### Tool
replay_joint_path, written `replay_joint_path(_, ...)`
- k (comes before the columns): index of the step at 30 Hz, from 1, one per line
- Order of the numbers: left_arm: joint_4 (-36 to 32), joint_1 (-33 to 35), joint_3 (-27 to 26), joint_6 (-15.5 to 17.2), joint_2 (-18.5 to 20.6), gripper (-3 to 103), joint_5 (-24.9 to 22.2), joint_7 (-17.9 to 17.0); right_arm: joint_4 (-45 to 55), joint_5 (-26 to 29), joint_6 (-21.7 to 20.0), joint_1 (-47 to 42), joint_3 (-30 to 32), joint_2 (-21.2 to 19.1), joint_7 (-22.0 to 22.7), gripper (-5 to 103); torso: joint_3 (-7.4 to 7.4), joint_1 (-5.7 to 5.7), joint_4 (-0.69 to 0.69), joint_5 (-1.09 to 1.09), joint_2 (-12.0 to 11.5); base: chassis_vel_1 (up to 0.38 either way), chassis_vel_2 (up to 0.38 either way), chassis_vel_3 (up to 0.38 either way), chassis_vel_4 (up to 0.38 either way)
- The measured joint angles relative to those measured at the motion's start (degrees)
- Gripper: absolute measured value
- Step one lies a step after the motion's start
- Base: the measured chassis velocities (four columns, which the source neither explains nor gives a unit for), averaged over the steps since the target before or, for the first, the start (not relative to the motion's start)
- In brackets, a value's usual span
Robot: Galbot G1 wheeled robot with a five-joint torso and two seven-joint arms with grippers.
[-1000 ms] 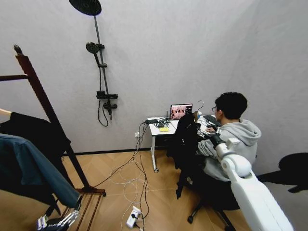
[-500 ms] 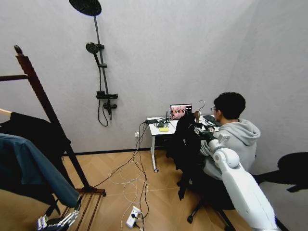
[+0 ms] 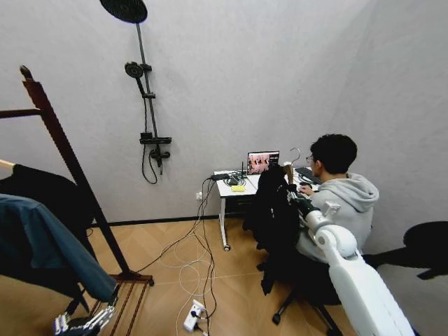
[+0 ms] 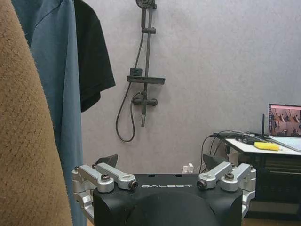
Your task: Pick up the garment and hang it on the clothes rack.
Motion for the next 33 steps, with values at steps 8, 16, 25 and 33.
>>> replay_joint_path(8, 0.0, 0.0, 0.0, 0.0, 0.0, 100, 0.0, 0.0, 9.5, -0.5, -1.3, -3.0, -0.2, 0.7, 0.4, 15, 0.0, 0.0, 0.04, -0.02, 0.0, 0.034, 0.027, 0.034, 0.037)
replay_joint_path(16, 0.0, 0.0, 0.0, 0.0, 0.0, 100, 0.0, 0.0, 14.6, -0.8, -2.7, -5.0, 0.1, 1.0, 1.3, 15, 0.0, 0.0, 0.03, -0.01, 0.0, 0.072, 0.073, 0.07, 0.069)
replay_joint_path(25, 0.0, 0.0, 0.0, 0.0, 0.0, 100, 0.0, 0.0, 15.4, -0.7, -3.2, -5.5, 2.0, -0.4, 2.2, 15, 0.0, 0.0, 0.03, -0.01, 0.0, 0.108, 0.12, 0.116, 0.113)
replay_joint_path(33, 0.0, 0.0, 0.0, 0.0, 0.0, 100, 0.0, 0.0, 16.1, -0.6, -3.0, -7.1, 2.7, -0.3, 2.9, 15, 0.0, 0.0, 0.02, -0.01, 0.0, 0.128, 0.121, 0.123, 0.118)
